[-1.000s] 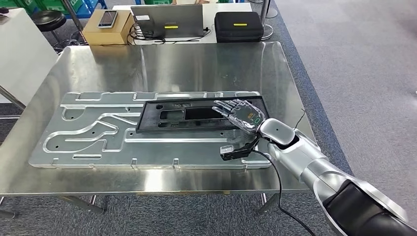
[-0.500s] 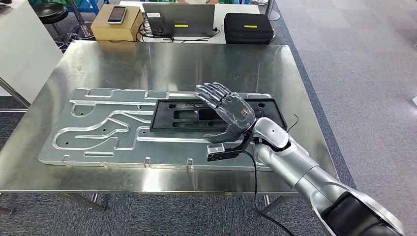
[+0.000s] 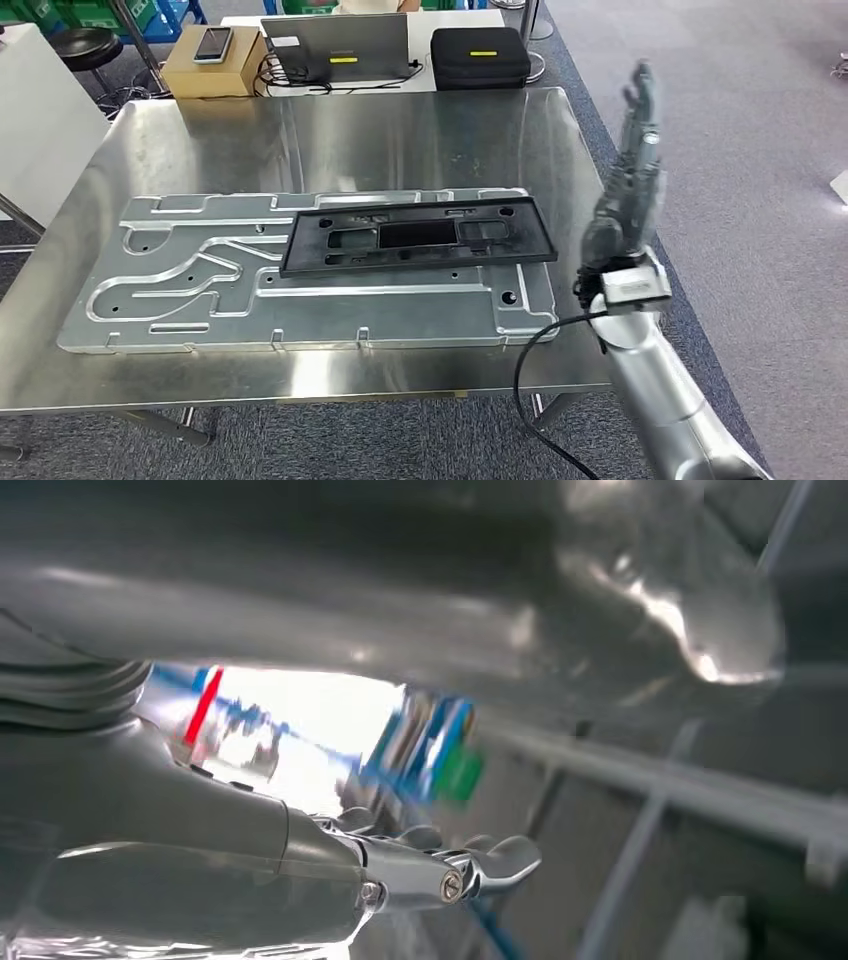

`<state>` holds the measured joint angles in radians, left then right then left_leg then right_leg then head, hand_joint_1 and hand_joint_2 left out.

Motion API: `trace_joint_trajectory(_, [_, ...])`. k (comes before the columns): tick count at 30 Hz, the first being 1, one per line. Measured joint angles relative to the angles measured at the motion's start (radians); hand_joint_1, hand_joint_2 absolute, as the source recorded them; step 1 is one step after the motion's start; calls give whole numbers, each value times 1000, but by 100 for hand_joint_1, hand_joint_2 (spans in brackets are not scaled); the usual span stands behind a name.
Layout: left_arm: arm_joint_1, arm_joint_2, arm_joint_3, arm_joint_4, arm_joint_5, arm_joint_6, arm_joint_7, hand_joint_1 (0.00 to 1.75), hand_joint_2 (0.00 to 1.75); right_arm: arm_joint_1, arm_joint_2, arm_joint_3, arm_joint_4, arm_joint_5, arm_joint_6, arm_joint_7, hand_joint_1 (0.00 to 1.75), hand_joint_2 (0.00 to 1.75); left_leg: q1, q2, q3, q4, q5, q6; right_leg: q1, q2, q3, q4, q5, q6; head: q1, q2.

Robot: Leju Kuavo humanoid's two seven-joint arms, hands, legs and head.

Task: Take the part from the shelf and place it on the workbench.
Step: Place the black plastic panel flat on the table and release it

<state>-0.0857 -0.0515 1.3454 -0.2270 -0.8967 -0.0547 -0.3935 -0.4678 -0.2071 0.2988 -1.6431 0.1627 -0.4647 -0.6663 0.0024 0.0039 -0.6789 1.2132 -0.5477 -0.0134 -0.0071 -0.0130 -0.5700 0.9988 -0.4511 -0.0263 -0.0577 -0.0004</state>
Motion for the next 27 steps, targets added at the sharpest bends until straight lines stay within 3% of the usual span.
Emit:
trace_joint_trajectory(1, [3,0,4,0,3,-1,-1,0,0,26,-1,-33,-24,2,3,-3,0,0,3,0,-24,59,-23,-4,0,3,0,0,0,0,0,0])
trace_joint_trajectory(2, [5,0,6,0,4,-1,-2,0,0,47,-3,-60,-44,4,6,-6,0,0,6,0,-35,87,-27,-8,-1,8,-1,1,0,0,0,0])
trace_joint_trajectory(3, [7,0,7,0,5,-2,-3,0,0,61,-4,-79,-59,7,8,-8,0,0,9,0,-26,74,-11,-10,-2,14,-1,2,-1,1,0,0])
trace_joint_trajectory(5, [7,0,9,0,6,-2,-5,0,0,79,-4,-108,-85,13,10,-11,0,0,13,-3,38,-54,56,-11,-5,25,1,6,-4,7,0,0])
trace_joint_trajectory(7, [4,0,9,0,6,-2,-6,0,0,87,-4,-125,-102,19,9,-13,0,0,12,-10,95,-170,92,-4,-3,34,0,12,-7,17,0,0])
trace_joint_trajectory(11, [-1,0,14,0,6,-3,-8,0,0,106,-1,-152,-123,42,-5,-8,0,0,9,-9,107,-200,99,21,-4,39,-5,15,-9,40,0,0])
trace_joint_trajectory(13, [-1,0,18,0,6,-5,-8,0,0,142,8,-180,-139,90,-35,0,0,0,12,-5,108,-208,108,36,-6,31,-22,62,-50,50,0,0])
trace_joint_trajectory(15, [2,0,23,0,7,-6,-9,0,0,214,30,-233,-161,134,-54,-5,0,0,11,-4,105,-209,112,42,-7,24,-72,184,-123,57,0,0])
trace_joint_trajectory(17, [8,0,25,0,7,-6,-10,0,0,302,62,-299,-185,152,-55,-20,0,0,10,-4,99,-206,113,43,-8,24,-115,286,-162,60,0,0])
trace_joint_trajectory(18, [11,0,26,0,7,-6,-11,0,0,342,84,-334,-197,155,-55,-24,0,0,10,-2,96,-203,113,44,-8,23,-113,287,-154,60,0,0])
trace_joint_trajectory(19, [13,0,26,0,7,-6,-12,0,0,376,106,-366,-210,157,-54,-26,0,0,9,0,93,-201,113,43,-8,22,-90,246,-129,59,0,0])
trace_joint_trajectory(21, [13,0,26,0,6,-7,-12,0,0,434,156,-422,-236,160,-54,-28,0,0,7,5,90,-195,112,39,-5,13,-15,107,-70,51,0,0])
trace_joint_trajectory(23, [11,0,26,0,6,-8,-13,0,0,494,203,-470,-260,157,-60,-30,0,0,4,8,90,-191,113,30,1,9,27,24,-42,41,0,0])
trace_joint_trajectory(26, [12,0,26,0,7,-9,-16,0,0,573,256,-528,-276,166,-67,-30,0,0,3,8,88,-193,117,12,1,13,22,14,-27,24,0,0])
trace_joint_trajectory(27, [13,0,26,0,7,-9,-16,0,0,591,266,-544,-274,180,-64,-26,0,0,3,7,83,-183,103,6,-2,14,17,12,-20,17,0,0])
